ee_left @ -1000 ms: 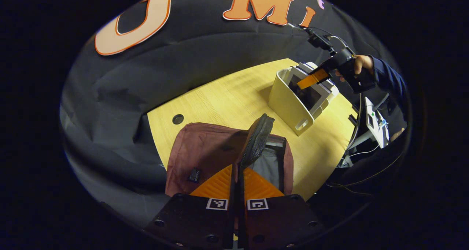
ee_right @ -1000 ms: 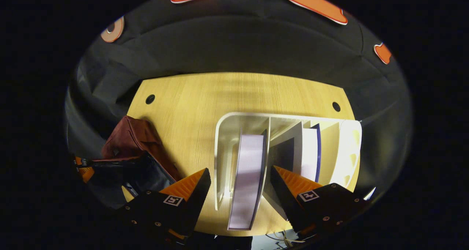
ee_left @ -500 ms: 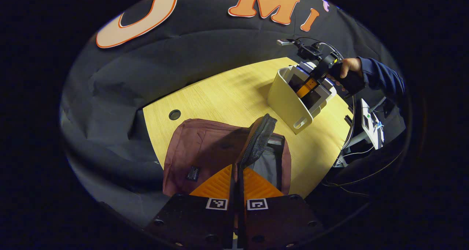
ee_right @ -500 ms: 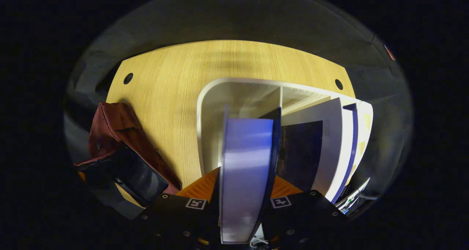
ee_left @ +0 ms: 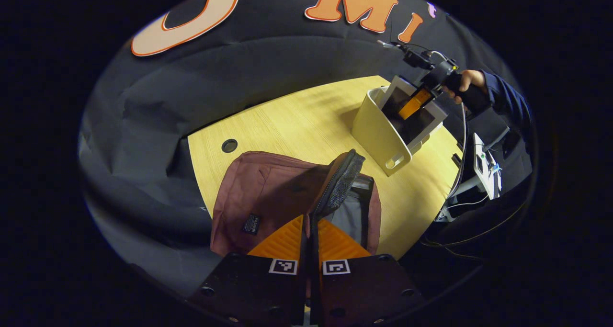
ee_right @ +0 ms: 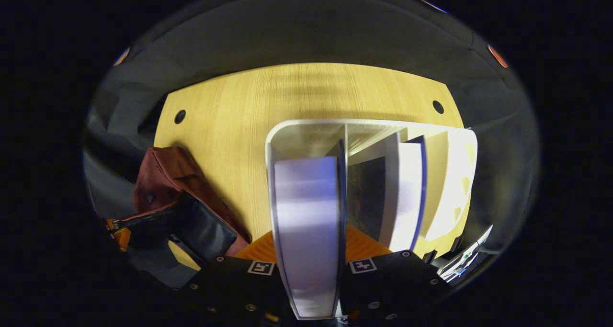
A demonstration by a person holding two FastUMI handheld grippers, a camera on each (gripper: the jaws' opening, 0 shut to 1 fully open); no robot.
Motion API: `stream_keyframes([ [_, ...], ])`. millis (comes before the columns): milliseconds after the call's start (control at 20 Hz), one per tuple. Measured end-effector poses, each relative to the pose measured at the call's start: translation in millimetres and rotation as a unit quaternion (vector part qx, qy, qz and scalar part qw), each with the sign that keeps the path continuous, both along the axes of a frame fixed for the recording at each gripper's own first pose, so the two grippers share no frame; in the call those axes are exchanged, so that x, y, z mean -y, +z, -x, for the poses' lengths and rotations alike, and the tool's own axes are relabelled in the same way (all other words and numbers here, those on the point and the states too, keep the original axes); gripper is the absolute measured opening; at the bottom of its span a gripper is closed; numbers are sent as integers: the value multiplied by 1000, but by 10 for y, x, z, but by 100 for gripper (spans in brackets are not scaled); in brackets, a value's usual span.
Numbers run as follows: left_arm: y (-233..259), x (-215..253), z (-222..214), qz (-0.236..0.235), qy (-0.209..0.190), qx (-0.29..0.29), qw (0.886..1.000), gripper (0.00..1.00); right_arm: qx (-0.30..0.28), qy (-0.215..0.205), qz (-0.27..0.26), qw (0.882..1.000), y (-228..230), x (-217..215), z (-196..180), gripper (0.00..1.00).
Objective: Open the schoolbag, grab two books from the bookshelf and put them into the schoolbag.
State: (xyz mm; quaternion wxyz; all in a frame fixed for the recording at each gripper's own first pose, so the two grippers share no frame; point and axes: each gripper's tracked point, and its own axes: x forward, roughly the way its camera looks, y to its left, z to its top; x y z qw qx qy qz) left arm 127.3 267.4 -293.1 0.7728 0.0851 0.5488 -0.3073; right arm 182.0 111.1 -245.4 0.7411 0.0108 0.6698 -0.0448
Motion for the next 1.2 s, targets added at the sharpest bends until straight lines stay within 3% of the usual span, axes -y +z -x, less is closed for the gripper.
stream_keyframes([
  [400,13,54,-25,-11,-12,-3,1000,5,74,-1,-44,996,957,-17,150,42],
  [750,246,98,-145,-33,-42,17,998,5,146,-13,-110,983,1616,-217,358,41],
  [950,306,133,-164,-38,-44,21,998,5,171,2,-157,973,1742,-556,505,41],
  [1200,411,265,-142,-41,-44,27,998,5,178,-2,-224,958,1500,-1005,710,41],
])
